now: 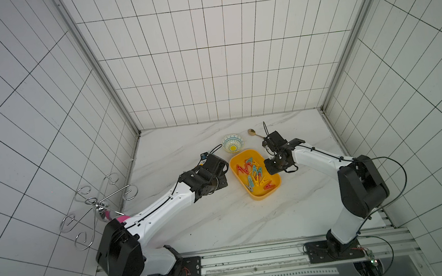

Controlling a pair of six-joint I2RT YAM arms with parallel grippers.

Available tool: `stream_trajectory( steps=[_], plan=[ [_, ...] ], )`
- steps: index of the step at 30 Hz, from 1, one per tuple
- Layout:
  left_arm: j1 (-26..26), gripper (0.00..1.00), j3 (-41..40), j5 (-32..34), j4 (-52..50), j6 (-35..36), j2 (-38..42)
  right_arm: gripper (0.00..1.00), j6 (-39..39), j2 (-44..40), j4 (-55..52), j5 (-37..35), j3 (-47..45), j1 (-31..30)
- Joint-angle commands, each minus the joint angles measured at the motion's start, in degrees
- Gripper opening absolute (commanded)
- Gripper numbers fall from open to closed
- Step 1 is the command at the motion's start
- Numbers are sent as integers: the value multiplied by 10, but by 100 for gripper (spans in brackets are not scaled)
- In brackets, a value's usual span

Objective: Put the clothespins into the storage box
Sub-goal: Move the storage box to the center of the board.

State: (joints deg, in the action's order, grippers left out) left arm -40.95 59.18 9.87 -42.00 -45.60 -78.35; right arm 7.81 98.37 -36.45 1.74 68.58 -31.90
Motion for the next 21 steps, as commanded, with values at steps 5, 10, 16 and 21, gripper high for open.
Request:
stream_trajectory(
  steps=[5, 10, 16, 21],
  plan=[
    [-4, 8, 36, 5, -4, 14, -26, 21, -35, 9, 15, 27, 16, -27],
    [-4, 8, 47, 4, -2, 16, -47, 18, -38, 9, 19, 5, 19, -89],
    [-4, 9, 62, 10, -2, 20, -80, 20, -4, 12, 37, 9, 23, -150],
    [-4, 9, 82, 32, -14, 21, -132, 28, 40, -4, 36, -2, 22, -178]
  ],
)
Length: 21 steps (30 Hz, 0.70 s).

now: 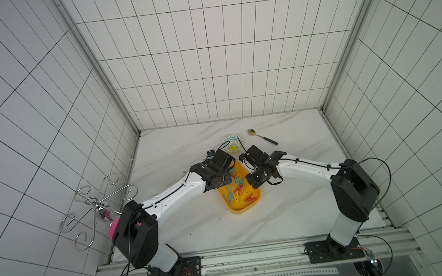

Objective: Put the clothespins into the storage box
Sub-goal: Move the storage box to the center of the board, then place the clothespin in the storage box.

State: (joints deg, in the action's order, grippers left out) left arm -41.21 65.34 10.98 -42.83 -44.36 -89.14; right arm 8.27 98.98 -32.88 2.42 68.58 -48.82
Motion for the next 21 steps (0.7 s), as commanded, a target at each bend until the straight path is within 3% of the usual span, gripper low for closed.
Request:
stream_trajectory(
  steps=[1, 6, 12, 21],
  plan=[
    [-1, 9, 26, 22, -8, 9, -36, 32, 44, -21, -1, -20, 18, -8],
    [0, 9, 38, 30, -10, 12, -86, 38, 62, -86, -18, -58, 3, 6],
    [2, 9, 44, 30, -3, 15, -134, 40, 84, -161, -25, -51, -16, 47],
    [3, 17, 66, 26, -8, 31, -158, 40, 85, -178, -41, -58, -26, 55]
  ],
)
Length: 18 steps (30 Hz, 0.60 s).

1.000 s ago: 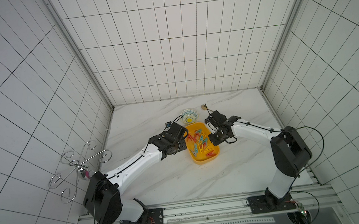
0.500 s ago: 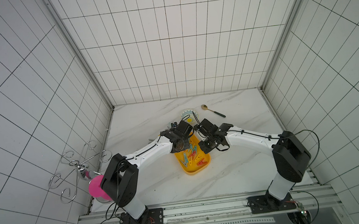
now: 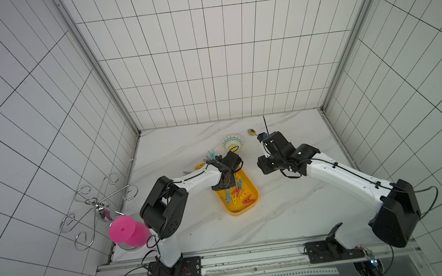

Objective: Put the clothespins into the storage box
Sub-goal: Place the clothespin in the storage box.

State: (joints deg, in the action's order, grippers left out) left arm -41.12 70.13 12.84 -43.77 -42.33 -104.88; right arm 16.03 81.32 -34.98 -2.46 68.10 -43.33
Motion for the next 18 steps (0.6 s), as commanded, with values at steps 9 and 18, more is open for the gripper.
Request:
stream_trajectory(
  steps=[9, 18],
  plan=[
    [25, 29, 24, 32, -40, 24, 100, 40, 3, -12, -25, -10, -19, 6],
    [145, 43, -53, 43, -29, -1, 177, 40, 1, -2, -28, 5, -14, 5]
  ],
)
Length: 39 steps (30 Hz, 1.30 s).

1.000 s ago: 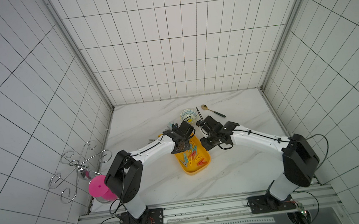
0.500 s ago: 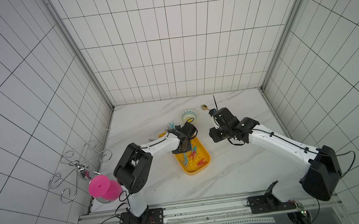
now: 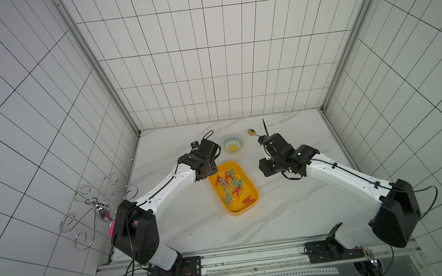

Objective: Put the clothespins into the storage box
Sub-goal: Place the clothespin in the storage box, then pick up the clothespin from the center of the board.

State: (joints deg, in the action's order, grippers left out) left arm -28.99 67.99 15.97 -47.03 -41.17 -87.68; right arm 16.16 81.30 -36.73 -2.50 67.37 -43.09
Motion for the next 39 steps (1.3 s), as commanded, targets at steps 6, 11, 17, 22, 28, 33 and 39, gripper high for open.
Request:
stream_trajectory(
  steps=[6, 11, 17, 22, 28, 33, 39],
  plan=[
    [78, 45, -55, 12, 26, -20, -23, 41, -2, 10, -9, 18, -1, -2],
    [88, 49, -54, 8, 41, -28, -65, 41, -4, 14, -10, 18, 2, -4],
    [92, 52, -44, 4, 62, -25, -113, 42, -6, 18, -11, 21, 3, -4],
    [96, 54, -38, 6, 71, -25, -143, 42, -7, 25, -11, 21, 4, -4],
    [106, 57, -36, 2, 83, -23, -166, 42, -10, 29, -10, 19, 5, -4],
    [110, 59, -36, 8, 92, -21, -171, 43, -11, 34, -9, 16, 5, -3],
    [119, 62, -33, 10, 99, -13, -181, 43, -10, 38, -6, 22, 9, -3]
  ],
)
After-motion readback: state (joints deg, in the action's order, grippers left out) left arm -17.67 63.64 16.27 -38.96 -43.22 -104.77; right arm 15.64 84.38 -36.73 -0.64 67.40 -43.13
